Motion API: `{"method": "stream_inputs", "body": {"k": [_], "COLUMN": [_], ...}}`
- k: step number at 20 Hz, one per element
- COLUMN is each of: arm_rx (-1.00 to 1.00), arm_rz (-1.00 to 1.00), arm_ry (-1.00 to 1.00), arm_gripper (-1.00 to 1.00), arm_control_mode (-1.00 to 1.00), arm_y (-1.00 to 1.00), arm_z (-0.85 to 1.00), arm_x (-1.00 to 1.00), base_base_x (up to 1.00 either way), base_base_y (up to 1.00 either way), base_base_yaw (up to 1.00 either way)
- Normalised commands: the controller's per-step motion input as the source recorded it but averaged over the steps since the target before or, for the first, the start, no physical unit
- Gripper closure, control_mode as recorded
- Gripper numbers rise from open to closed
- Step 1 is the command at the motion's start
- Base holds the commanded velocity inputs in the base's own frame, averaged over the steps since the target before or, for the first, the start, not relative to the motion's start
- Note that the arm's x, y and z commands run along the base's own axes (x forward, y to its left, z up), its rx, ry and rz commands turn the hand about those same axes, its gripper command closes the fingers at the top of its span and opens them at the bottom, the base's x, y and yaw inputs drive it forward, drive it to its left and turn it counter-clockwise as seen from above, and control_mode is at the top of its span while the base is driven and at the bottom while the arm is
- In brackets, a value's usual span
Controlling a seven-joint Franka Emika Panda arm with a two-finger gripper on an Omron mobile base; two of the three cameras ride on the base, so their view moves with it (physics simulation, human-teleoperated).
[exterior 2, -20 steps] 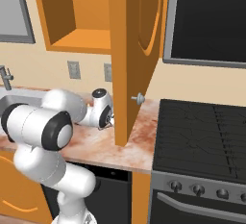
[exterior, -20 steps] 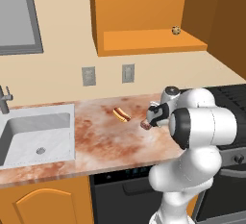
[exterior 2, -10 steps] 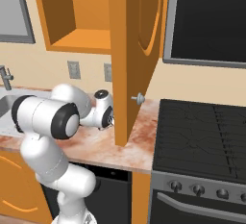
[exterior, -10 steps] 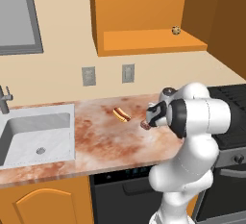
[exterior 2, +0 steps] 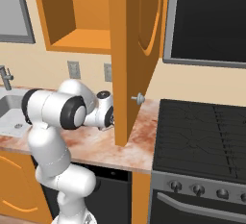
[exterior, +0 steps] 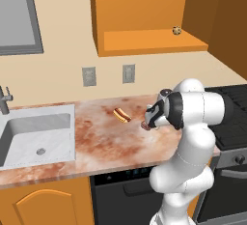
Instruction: Pick the bar soap and dish brush from the cabinet and place them on the counter.
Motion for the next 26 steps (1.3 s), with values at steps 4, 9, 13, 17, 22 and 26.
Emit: {"method": "stream_inputs", "body": {"k": [4,9,13,17,22,26], "arm_rx": [0.00,0.00,0.00,0.00,0.01,0.02], "arm_rz": [0.00,0.00,0.00,0.00,0.01,0.04], "arm_ry": [0.03,0.04,0.00,0.01,0.00,0.00], "arm_gripper": [1.00,-1.00,-1.00,-1.00,-1.00,-1.00], "arm_control_mode": [-1.00,-1.00,-1.00,-1.00,-1.00,-1.00], "arm_y": [0.02,0.03,0.00,0.00,0.00,0.00], "arm_z": [-0.02,0.00,0.00,0.03,0.16,0.24], "arm_x": [0.07,0.04,0.00,-0.01,-0.04,-0.12], "base_base_x": [0.00,0.00,0.00,0.00,0.00,0.00], "base_base_y": [0.00,0.00,0.00,0.00,0.00,0.00], "base_base_yaw": [0.00,0.00,0.00,0.00,0.00,0.00]}}
